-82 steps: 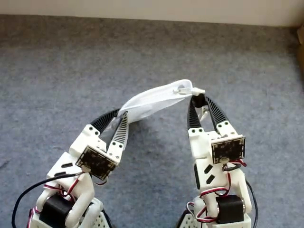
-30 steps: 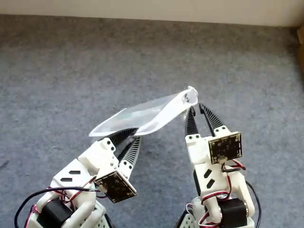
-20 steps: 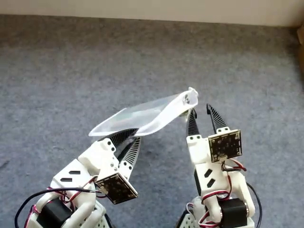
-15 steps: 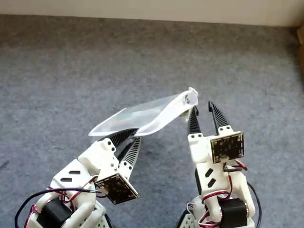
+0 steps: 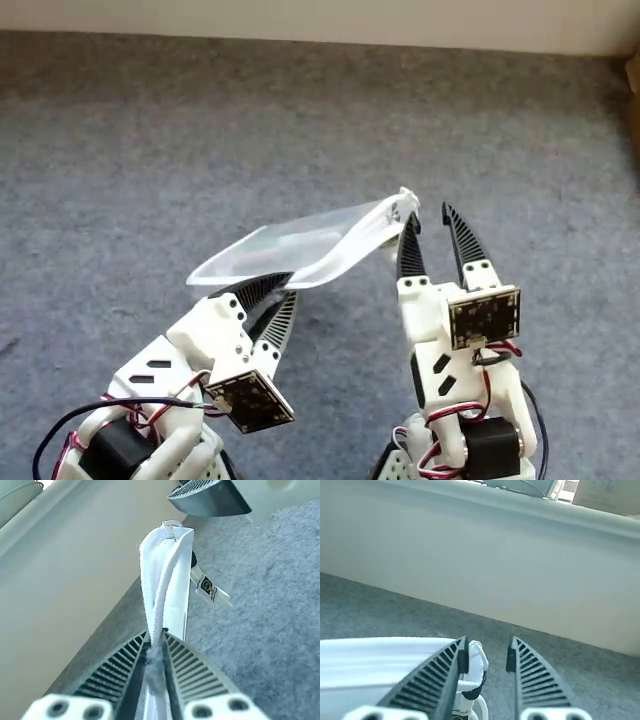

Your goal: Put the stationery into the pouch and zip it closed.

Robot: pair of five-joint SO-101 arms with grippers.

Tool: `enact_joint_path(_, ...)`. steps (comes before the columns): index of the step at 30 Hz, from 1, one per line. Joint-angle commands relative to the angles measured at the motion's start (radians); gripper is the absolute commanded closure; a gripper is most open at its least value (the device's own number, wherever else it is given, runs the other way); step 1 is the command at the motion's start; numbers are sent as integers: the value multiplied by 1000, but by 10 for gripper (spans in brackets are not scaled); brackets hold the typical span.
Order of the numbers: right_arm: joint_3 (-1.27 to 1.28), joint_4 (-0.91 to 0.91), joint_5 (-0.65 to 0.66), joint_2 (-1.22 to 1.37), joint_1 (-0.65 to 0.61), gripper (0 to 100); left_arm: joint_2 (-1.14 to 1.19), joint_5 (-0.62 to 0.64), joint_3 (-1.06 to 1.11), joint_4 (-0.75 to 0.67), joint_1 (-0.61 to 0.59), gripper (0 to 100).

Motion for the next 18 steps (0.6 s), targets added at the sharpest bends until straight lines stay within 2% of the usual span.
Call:
enact_joint_path(1,48,-117,-8,5,4,875,-10,-6,13,5,7,995)
enact_joint_path(4,102,-168,-8,5,4,875,-10,5,30,3,7,994)
enact_joint_path(16,119,-170,-8,-4,4,875,-10,28,47,-37,-2,990)
enact_joint_path(18,119,-170,-8,-4,4,875,-10,29,47,-35,-2,954)
